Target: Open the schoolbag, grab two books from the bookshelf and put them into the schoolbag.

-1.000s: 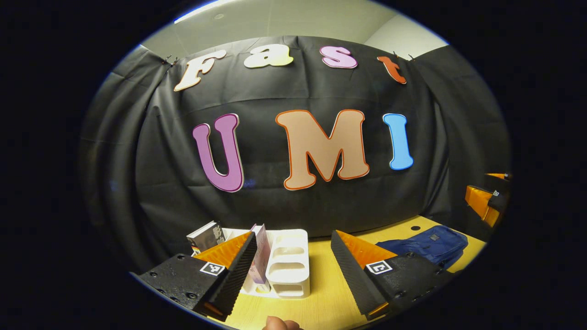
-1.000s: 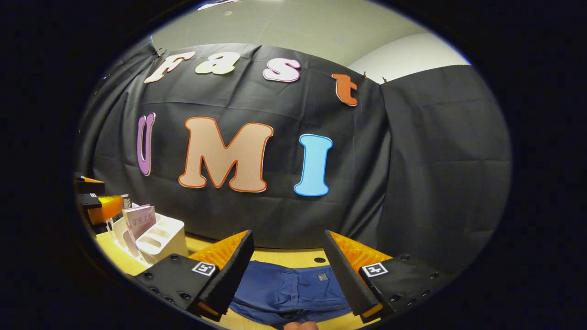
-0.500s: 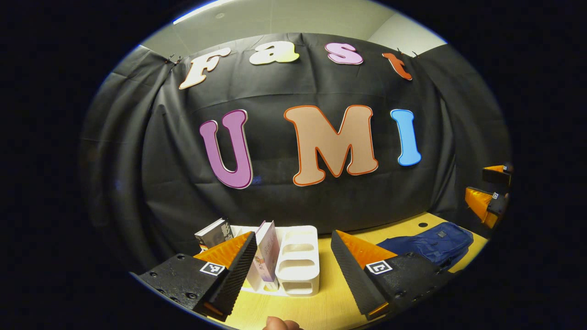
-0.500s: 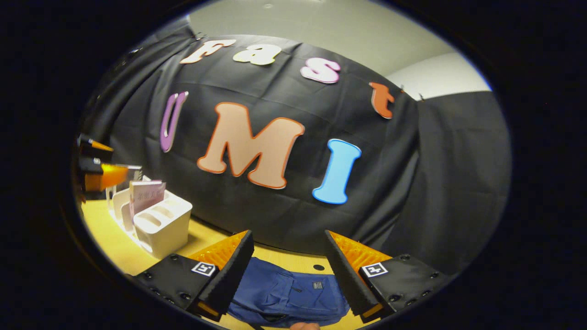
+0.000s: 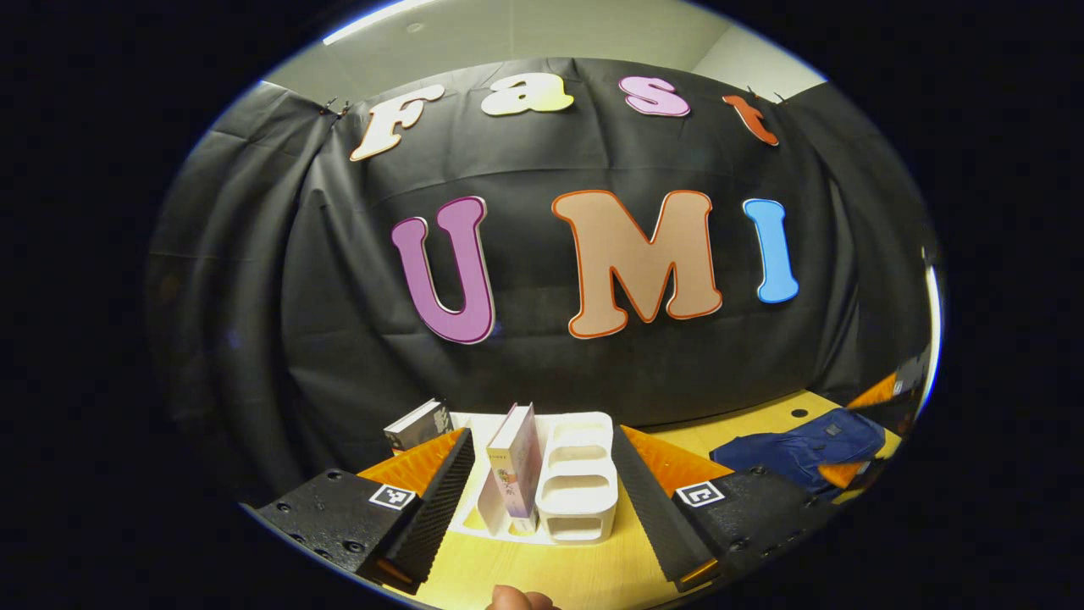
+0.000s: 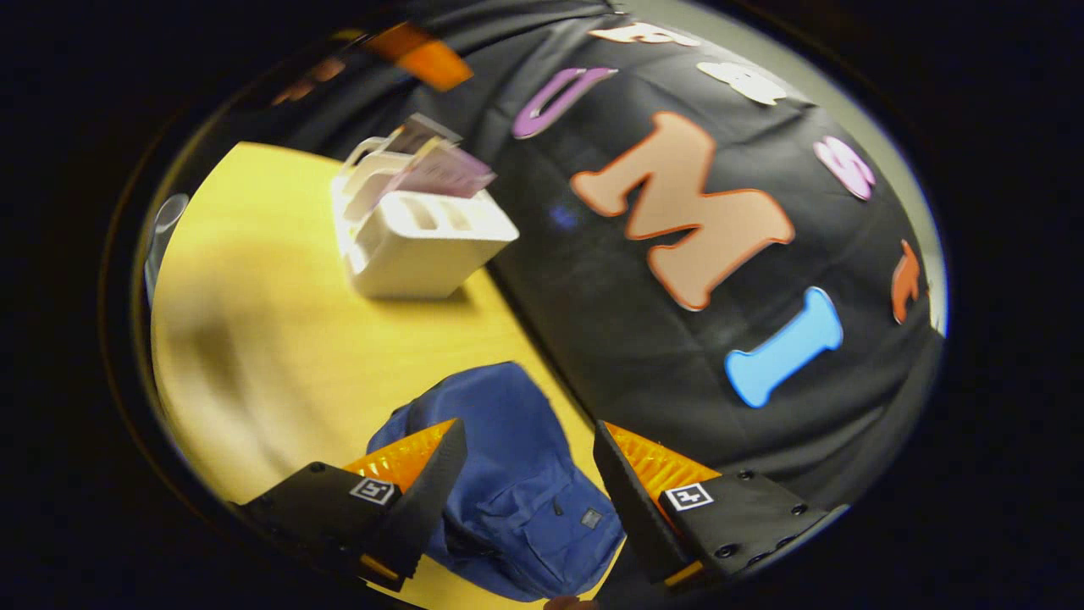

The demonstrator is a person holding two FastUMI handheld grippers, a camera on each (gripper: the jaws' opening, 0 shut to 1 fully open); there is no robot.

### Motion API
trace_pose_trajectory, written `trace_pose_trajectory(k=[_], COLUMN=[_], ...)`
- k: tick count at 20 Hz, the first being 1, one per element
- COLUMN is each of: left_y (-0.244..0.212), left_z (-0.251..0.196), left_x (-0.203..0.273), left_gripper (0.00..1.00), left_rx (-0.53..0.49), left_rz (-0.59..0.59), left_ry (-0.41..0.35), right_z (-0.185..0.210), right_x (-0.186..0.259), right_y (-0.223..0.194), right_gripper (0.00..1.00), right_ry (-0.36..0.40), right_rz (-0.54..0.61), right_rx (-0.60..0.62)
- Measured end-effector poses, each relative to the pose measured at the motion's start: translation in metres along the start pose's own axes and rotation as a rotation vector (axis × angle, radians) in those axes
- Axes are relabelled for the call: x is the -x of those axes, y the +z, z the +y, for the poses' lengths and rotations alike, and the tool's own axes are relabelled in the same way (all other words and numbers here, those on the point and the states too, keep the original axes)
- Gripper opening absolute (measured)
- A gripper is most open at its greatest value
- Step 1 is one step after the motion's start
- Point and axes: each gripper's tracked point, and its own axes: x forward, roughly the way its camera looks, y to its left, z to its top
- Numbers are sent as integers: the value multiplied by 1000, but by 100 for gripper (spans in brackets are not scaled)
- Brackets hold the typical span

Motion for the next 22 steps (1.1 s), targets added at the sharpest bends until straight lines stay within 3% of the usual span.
trace_pose_trajectory(k=[1,2,3,4,5,6,7,8,13,14,15,16,22], left_y=[2,2,1,-2,-3,-5,-7,-8,-14,-12,-12,-15,-13], left_z=[4,8,13,17,21,25,28,32,47,49,51,52,55], left_x=[1,1,1,3,4,5,5,6,10,10,10,10,12], left_gripper=[99,95,95,98,95,99,95,95,95,99,95,99,95], left_rx=[-2,-3,-4,-1,4,6,7,5,-2,-6,-8,-8,-15], left_rz=[-4,-4,-1,5,9,15,19,22,35,31,32,37,34], left_ry=[9,17,29,38,47,56,63,72,105,109,114,115,122], right_z=[16,29,41,49,58,64,67,68,67,65,65,65,70], right_x=[-6,-13,-15,-20,-28,-33,-42,-44,-68,-72,-75,-79,-93], right_y=[-7,-16,-27,-39,-49,-55,-62,-62,-71,-68,-67,-67,-74], right_gripper=[89,99,99,89,100,99,95,99,99,90,90,90,87], right_ry=[40,76,108,125,147,163,169,166,115,97,84,77,43], right_rz=[14,40,66,94,117,132,146,145,199,191,192,195,229], right_rx=[43,86,119,160,192,210,228,243,304,303,303,301,292])
